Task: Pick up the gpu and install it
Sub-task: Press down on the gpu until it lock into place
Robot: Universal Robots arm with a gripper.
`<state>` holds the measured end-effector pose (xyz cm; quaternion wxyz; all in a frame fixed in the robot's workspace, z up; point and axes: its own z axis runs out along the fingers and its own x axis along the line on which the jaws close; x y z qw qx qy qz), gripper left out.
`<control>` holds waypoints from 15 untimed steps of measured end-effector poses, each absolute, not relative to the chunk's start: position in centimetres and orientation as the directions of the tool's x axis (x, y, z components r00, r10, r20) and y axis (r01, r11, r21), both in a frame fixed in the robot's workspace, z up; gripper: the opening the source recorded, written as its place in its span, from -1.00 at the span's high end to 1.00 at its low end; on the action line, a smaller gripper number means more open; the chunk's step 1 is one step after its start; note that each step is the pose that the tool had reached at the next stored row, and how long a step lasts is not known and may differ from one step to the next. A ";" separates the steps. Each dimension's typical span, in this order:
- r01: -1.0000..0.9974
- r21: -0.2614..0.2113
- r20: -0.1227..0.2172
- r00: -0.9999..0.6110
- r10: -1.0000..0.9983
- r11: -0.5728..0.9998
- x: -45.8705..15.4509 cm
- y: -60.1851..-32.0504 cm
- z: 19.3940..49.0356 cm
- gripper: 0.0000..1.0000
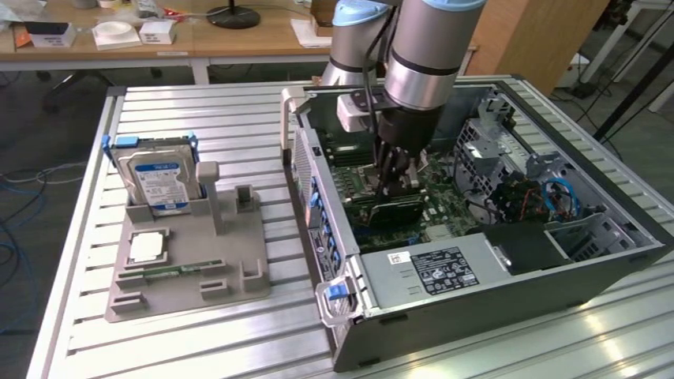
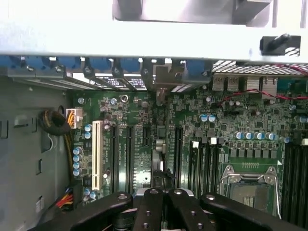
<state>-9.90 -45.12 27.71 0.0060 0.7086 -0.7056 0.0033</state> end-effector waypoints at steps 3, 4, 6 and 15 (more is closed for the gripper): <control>-1.000 -0.002 0.013 0.004 -1.000 -0.004 -10.5 -45.0 28.1 0.79; -1.000 -0.003 0.013 0.003 -1.000 -0.003 -10.7 -45.0 28.4 0.79; -1.000 -0.003 0.013 0.002 -1.000 -0.002 -11.0 -45.0 29.1 0.79; -1.000 -0.018 0.013 -0.002 -1.000 0.002 -13.4 -44.9 29.8 0.79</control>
